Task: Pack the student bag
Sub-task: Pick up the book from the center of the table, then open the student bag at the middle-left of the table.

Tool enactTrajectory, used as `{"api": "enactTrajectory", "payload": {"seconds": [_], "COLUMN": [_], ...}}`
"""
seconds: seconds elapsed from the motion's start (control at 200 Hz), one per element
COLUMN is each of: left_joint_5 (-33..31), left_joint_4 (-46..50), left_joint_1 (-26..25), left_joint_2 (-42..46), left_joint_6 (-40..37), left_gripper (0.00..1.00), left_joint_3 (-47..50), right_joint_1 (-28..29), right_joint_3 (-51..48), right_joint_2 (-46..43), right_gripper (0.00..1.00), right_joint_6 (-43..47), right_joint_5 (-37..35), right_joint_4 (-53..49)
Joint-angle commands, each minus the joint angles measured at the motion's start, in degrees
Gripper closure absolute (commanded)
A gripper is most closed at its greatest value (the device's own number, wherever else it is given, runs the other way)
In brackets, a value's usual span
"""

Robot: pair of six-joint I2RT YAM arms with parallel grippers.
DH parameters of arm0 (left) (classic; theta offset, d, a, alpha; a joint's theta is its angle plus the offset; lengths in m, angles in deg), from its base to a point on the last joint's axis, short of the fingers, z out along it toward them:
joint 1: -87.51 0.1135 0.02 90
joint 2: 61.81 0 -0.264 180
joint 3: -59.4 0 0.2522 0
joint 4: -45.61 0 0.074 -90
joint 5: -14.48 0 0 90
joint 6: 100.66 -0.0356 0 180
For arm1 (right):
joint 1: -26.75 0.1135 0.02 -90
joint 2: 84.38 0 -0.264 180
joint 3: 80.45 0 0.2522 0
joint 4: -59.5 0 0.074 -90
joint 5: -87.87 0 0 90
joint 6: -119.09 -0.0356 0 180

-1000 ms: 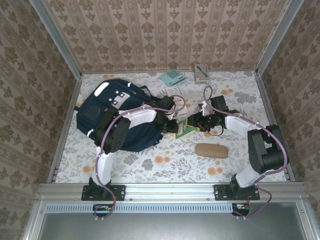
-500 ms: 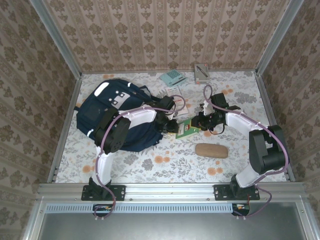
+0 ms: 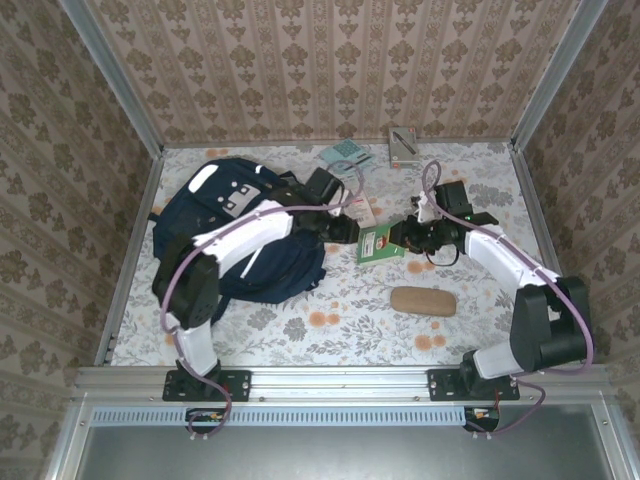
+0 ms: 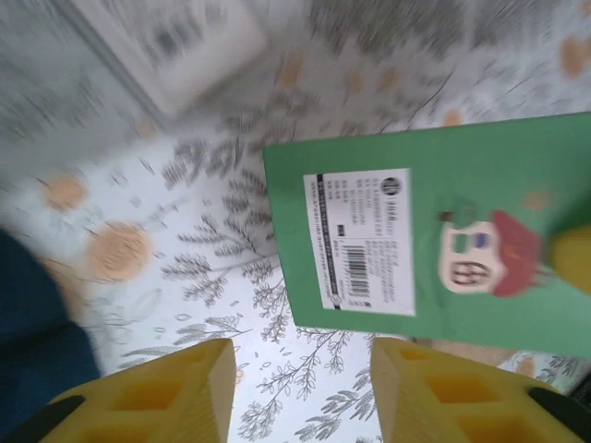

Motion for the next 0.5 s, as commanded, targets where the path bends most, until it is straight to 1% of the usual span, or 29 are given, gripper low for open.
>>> {"api": "enactTrajectory", "payload": {"seconds": [0.0,0.1,0.22,0.32,0.495], "left_joint_5": [-7.3,-14.7,-20.2,-24.3,-27.9], "left_joint_4": [5.9,9.9,13.9,14.5,13.7], "left_joint_1": [2.2,3.5,4.4,4.4,4.7], "left_joint_2": [5.7,7.9,8.0,7.6,5.8], "left_joint_6": [-5.8,-11.1,-16.3,-18.7,-19.7], "left_gripper": [0.50,0.46,0.46,0.44,0.37], "left_joint_3": [-0.2,1.5,3.8,6.6,10.3], "right_joint_1": [-0.2,-0.2,-0.1,-0.1,0.0], "right_joint_3": [-0.9,-4.0,-8.1,-8.3,-8.5], "right_joint_2": [-4.2,-6.7,-10.5,-12.1,-11.9], "right_gripper": [1.00,1.00,1.00,1.00,1.00], "right_joint_6": [-3.2,-8.6,-14.0,-14.0,-13.7], "right_joint_5": [2.5,3.1,2.2,1.5,3.0], "right_joint_4": [3.6,10.3,17.9,17.3,16.6]}}
